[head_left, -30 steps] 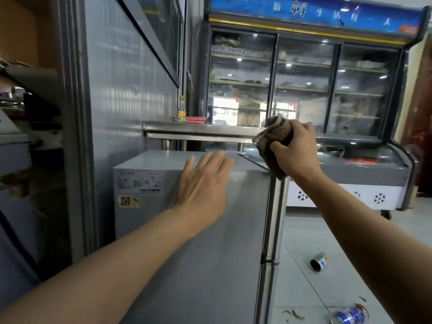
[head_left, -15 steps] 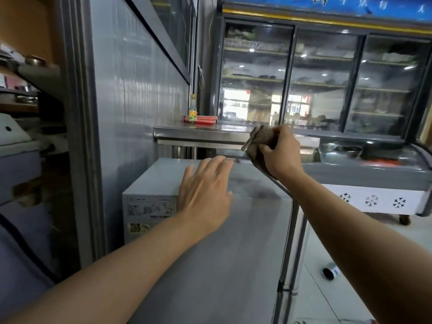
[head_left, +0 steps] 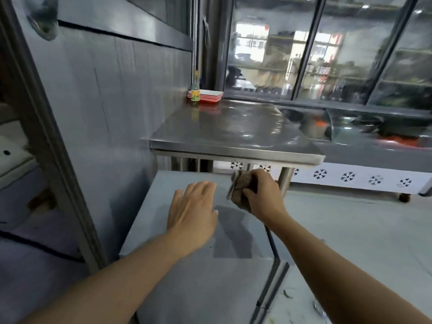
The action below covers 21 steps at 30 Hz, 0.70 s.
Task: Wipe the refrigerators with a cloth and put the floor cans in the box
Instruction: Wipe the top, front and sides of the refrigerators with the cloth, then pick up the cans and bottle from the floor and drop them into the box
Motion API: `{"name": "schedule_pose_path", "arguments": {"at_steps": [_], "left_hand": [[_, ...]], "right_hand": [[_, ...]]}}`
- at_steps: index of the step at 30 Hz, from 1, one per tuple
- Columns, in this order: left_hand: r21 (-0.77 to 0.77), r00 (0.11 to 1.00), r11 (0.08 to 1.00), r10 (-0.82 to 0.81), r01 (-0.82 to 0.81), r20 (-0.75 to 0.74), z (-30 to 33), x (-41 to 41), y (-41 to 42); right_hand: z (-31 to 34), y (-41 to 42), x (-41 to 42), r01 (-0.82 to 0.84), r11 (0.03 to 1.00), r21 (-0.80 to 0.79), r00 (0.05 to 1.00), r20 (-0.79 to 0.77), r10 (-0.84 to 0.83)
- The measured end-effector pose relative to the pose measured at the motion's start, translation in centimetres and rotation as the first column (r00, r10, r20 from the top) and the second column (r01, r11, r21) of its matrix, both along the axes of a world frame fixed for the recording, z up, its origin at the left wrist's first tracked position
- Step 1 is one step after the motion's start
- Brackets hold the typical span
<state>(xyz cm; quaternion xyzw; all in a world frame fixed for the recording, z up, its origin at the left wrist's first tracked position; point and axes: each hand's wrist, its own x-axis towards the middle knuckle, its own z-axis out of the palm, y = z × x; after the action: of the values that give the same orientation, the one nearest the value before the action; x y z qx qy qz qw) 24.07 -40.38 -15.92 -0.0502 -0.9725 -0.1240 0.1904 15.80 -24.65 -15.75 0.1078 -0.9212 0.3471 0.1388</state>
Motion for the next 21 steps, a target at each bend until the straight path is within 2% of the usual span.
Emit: {"name": "schedule_pose_path", "arguments": {"at_steps": [4, 8, 15, 21], "left_hand": [[-0.024, 0.99, 0.999, 0.029, -0.026, 0.141, 1.2, -0.3, 0.1], [-0.024, 0.965, 0.998, 0.07, -0.066, 0.251, 1.7, 0.4, 0.3], [0.025, 0.892, 0.979, 0.175, -0.204, 0.417, 2.5, 3.5, 1.7], [0.099, 0.842, 0.95, 0.21, -0.295, 0.496, 2.1, 7.8, 1.9]], "right_hand": [[0.0, -0.5, -0.6, -0.11, 0.984, 0.139, 0.966, 0.247, 0.073], [0.2, 0.0, 0.0, -0.212, 0.954, 0.213, 0.914, 0.39, 0.116], [1.7, 1.5, 3.5, -0.38, 0.894, 0.236, 0.854, 0.462, 0.241], [2.3, 2.2, 8.7, -0.367, 0.912, 0.183, 0.833, 0.501, 0.234]]}}
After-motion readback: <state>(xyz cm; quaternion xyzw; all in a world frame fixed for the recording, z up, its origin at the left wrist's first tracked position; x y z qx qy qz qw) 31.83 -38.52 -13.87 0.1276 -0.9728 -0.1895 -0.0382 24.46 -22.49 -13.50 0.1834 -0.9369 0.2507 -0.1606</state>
